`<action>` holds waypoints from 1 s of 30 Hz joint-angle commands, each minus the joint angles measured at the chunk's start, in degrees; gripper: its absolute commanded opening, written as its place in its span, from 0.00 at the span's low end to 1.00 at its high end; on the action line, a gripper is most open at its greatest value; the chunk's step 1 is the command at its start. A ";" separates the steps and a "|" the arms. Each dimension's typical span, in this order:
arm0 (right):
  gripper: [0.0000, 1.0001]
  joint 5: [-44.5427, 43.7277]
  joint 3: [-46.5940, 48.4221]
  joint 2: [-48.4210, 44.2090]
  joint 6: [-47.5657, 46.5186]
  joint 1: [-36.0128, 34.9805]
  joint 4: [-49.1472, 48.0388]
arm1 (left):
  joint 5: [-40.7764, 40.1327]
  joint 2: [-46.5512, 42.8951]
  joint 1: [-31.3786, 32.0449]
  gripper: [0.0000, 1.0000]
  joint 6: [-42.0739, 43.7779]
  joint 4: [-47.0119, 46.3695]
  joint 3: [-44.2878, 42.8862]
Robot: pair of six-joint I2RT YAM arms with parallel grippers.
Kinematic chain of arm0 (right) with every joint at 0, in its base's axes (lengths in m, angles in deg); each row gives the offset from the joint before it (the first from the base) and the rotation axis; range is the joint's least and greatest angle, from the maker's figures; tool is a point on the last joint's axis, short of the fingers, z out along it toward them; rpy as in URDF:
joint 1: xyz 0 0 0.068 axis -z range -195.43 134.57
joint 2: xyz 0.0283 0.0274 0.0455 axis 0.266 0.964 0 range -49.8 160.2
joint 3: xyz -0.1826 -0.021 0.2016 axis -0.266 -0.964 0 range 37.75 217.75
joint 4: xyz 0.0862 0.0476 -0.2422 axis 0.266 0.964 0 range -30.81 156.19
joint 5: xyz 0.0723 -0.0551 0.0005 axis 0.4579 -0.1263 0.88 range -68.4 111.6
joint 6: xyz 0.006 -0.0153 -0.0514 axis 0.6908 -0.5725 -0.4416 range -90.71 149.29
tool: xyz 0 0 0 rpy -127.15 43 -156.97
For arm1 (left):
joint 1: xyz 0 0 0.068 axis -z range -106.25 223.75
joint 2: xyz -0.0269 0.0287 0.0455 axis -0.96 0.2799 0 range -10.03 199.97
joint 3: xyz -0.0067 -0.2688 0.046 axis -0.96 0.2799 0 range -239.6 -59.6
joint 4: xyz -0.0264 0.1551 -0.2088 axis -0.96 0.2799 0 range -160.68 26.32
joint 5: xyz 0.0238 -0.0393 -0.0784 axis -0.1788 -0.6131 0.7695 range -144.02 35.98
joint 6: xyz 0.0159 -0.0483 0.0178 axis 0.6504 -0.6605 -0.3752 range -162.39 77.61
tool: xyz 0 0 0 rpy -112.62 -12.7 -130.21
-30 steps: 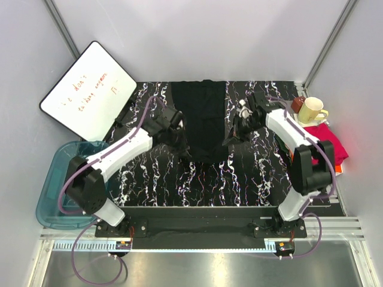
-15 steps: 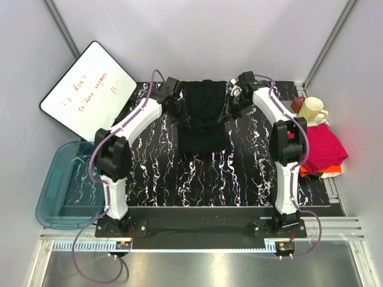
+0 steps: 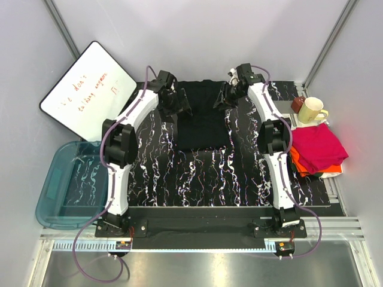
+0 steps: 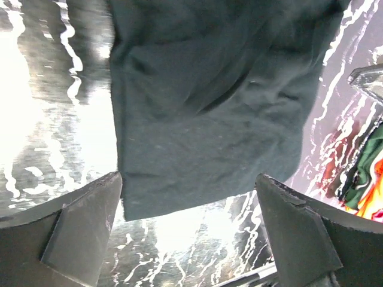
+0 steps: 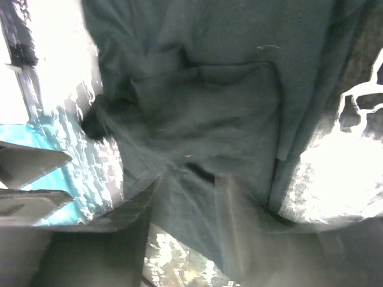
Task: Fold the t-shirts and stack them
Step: Fold the folded rectangular tshirt in 1/3 of the way, then grab one side of the 2/3 rectangular tshirt with both arms
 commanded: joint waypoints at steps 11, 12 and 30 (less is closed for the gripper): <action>0.86 -3.37 -13.14 -13.46 -2.34 0.81 0.01 | 4.14 -8.70 0.57 0.97 3.90 -6.55 19.51; 0.86 -4.68 -18.65 -14.60 -2.87 0.81 -0.51 | 3.51 -9.23 0.75 0.96 3.29 -6.81 21.00; 0.68 4.26 -64.74 -29.29 4.41 0.02 -22.54 | 8.34 -10.03 2.77 0.31 -2.17 -18.41 34.30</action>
